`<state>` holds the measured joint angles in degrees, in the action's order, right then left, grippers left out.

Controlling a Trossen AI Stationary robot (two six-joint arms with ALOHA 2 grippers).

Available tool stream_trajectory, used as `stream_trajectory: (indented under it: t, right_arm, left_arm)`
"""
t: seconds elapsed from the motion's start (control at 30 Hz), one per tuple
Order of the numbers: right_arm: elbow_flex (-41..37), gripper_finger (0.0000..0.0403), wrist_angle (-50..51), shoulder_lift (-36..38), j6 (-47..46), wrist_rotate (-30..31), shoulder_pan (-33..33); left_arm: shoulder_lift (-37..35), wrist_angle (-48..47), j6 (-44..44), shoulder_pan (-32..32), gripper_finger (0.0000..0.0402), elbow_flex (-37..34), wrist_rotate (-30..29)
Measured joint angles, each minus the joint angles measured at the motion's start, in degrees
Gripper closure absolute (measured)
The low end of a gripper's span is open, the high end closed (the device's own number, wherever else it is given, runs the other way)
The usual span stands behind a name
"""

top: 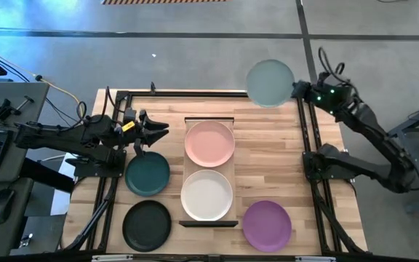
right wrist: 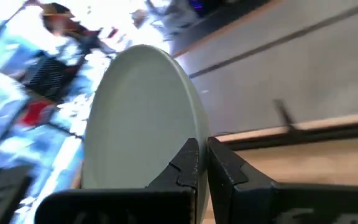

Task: Place and stack plates onto a shelf
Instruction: Stack the light blue plate on top of the pink plate

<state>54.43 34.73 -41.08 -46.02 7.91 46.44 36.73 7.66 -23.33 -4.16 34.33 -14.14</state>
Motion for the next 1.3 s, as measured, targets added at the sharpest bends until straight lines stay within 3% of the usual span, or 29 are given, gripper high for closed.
stream_trajectory:
  t: [0.23, 0.47, 0.6, 0.87, 1.3]
  right_arm:
    - [2.83, 0.0403, -1.21, -3.73, -1.30, -4.94, -12.24]
    - [0.65, 0.0403, -14.41, -11.92, -6.53, 0.69, -30.44]
    - [0.66, 0.0403, -18.80, -19.07, -8.06, 1.71, -36.55]
    - [0.64, 0.0403, -19.81, -26.86, -11.04, 0.61, -37.59]
    - [0.66, 0.0403, -20.42, -29.36, -14.57, -2.23, -38.42]
  left_arm:
    - [0.00, -0.02, 0.00, 0.00, 0.0279, 0.00, -0.38]
    - [0.00, 0.20, -0.07, 0.02, 0.0279, 0.00, -1.67]
    - [0.00, 1.47, -0.02, 0.02, 0.0279, 0.00, -1.69]
    - [0.00, 2.73, 0.98, 0.02, 0.0279, 0.00, -1.73]
    - [0.00, 2.70, 1.09, 0.02, 0.0279, 0.00, -1.71]
